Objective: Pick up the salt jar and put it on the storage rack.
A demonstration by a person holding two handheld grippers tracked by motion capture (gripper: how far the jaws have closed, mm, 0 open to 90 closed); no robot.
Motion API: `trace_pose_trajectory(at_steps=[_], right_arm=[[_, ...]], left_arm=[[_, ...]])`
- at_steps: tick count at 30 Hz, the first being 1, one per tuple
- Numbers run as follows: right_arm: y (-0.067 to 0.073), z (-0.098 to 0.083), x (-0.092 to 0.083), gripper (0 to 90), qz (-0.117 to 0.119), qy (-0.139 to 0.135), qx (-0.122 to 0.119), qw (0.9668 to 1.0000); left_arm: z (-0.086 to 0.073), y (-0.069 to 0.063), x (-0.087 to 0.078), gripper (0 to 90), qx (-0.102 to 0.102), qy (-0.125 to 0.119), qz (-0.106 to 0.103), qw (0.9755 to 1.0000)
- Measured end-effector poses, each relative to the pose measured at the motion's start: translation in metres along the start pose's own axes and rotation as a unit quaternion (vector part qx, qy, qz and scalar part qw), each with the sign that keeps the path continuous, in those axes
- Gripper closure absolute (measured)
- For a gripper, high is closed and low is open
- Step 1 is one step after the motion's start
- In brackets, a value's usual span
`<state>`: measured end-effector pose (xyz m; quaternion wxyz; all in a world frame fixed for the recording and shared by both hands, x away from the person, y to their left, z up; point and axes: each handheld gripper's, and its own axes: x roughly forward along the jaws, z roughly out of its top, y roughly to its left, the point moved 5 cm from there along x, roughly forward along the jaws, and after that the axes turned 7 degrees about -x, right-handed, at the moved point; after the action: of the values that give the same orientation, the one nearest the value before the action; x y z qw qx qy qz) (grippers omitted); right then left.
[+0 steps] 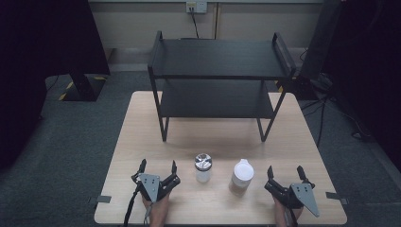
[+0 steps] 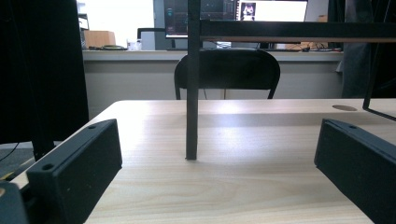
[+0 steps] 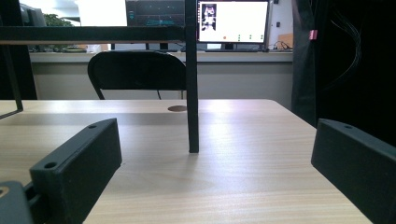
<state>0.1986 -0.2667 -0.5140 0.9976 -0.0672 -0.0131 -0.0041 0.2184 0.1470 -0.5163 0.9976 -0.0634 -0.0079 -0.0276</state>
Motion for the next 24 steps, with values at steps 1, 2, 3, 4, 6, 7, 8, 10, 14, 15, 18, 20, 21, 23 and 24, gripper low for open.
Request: trace_pose_trajectory(at_steps=[1, 2, 3, 4, 6, 7, 8, 10, 14, 15, 18, 20, 21, 23, 24], right_arm=[[0.0002, 0.0, 0.0, 0.0, 0.0, 0.0, 0.0, 1.0], [0.0002, 0.0, 0.0, 0.0, -0.001, 0.0, 0.0, 1.0], [0.0002, 0.0, 0.0, 0.0, -0.001, 0.0, 0.0, 1.0], [0.0002, -0.0001, 0.0, 0.0, -0.001, 0.0, 0.0, 1.0], [0.0002, -0.0001, 0.0, 0.0, -0.001, 0.0, 0.0, 1.0], [0.0002, -0.0001, 0.0, 0.0, 0.0, 0.0, 0.0, 1.0], [0.0003, 0.0, 0.0, 0.0, -0.001, 0.0, 0.0, 1.0], [0.0002, -0.0001, 0.0001, 0.0, 0.0, 0.0, -0.001, 1.0], [-0.0008, 0.0, 0.0001, 0.0, 0.003, 0.0, -0.001, 1.0], [-0.0005, 0.0, 0.0001, 0.0, 0.003, 0.0, -0.001, 1.0], [-0.0005, 0.0, 0.0001, 0.0, 0.003, 0.0, -0.001, 1.0], [-0.0001, 0.0, 0.0001, 0.0, 0.001, 0.0, -0.001, 1.0], [0.0, 0.0, 0.0001, 0.0, 0.0, 0.0, -0.001, 1.0], [0.0, 0.0, 0.0002, 0.0, 0.0, 0.0, 0.0, 1.0], [0.0001, 0.0001, 0.0001, 0.0, 0.0, 0.0, 0.0, 1.0]], left_arm=[[0.0001, -0.0002, 0.0001, 0.2, 0.001, 0.001, 0.0, 1.0], [0.0002, -0.0002, 0.0001, 0.2, 0.001, 0.001, 0.0, 1.0], [0.0002, -0.0001, 0.0002, 0.2, 0.0, 0.001, 0.0, 1.0], [0.0003, -0.0001, 0.0003, 0.2, 0.0, 0.001, 0.0, 1.0], [0.0001, -0.0002, 0.0001, 0.2, 0.001, 0.0, 0.001, 1.0], [-0.0001, -0.0001, 0.0, 0.2, 0.0, 0.0, 0.0, 1.0], [0.0, 0.0, 0.0, 0.2, 0.0, 0.0, 0.0, 1.0], [-0.0001, 0.0001, 0.0, 0.0, 0.0, 0.0, 0.0, 1.0], [0.0, 0.0001, -0.0001, 0.0, 0.0, 0.0, 0.0, 1.0], [0.0, 0.0001, -0.0001, 0.0, 0.0, 0.0, 0.0, 1.0], [0.0, 0.0001, -0.0001, 0.0, 0.0, 0.0, 0.0, 1.0], [-0.0001, 0.0001, -0.0001, 0.0, 0.0, 0.0, 0.0, 1.0], [0.0, 0.0001, -0.0001, 0.0, 0.0, 0.0, 0.0, 1.0], [-0.0001, 0.0001, -0.0001, 0.0, 0.0, 0.0, 0.0, 1.0], [-0.0001, 0.0002, -0.0001, 0.0, 0.0, 0.0, 0.0, 1.0]])
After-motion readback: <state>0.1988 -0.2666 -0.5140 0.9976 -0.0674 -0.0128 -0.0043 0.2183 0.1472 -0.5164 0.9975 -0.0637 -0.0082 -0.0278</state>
